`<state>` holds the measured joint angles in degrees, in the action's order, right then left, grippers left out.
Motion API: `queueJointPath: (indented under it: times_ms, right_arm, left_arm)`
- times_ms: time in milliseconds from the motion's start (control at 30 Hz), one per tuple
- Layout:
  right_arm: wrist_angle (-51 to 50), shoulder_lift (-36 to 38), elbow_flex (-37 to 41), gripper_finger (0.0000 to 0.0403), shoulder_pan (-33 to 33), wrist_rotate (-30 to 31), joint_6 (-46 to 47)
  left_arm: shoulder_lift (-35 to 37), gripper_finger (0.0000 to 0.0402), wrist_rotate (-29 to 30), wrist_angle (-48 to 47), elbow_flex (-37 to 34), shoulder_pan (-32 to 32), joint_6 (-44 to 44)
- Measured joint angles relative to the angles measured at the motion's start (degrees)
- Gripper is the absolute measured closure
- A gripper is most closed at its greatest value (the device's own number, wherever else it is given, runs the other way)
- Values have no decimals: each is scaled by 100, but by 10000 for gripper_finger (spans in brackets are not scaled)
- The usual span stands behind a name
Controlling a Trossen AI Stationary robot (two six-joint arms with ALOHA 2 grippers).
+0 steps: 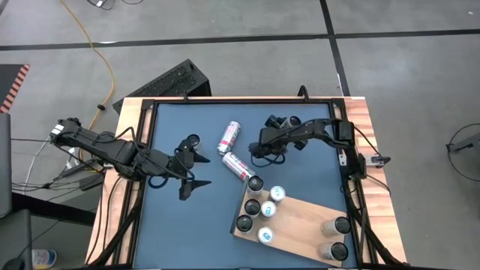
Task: Place canned beverage on shelf
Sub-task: Put the white yellow soda can on the shelf
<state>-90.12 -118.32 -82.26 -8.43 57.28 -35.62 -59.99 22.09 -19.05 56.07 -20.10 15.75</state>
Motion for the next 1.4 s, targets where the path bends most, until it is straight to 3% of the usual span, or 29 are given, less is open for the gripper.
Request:
queueJointPath:
  times_ms: [167,367,733,800,967,1167,1333,1400]
  right_arm:
    - [7,0,0,60,73,-20,569]
    - [6,-1,-136,54,165,-35,582]
    - [-13,113,-1275,53,267,-106,1027]
    - [48,234,-1548,53,287,-485,1470]
    - [215,988,-1925,54,-96,-3355,2819]
    - [203,2258,-1570,66,-1134,-3273,3213]
    - [511,2714,-1473,69,-2198,-4443,2668]
    - [518,2752,-1473,70,-2490,-4522,2350]
  left_arm:
    - [0,65,0,-76,0,0,-2]
    - [0,65,109,-131,0,2,-5]
    - [-2,65,142,-128,0,4,-48]
    - [-2,65,149,-167,0,2,-41]
    - [-2,65,153,-356,-2,2,42]
    - [-2,65,151,-358,-2,2,15]
    - [-2,65,151,-336,-1,2,-4]
    - [-2,65,151,-334,-2,2,-4]
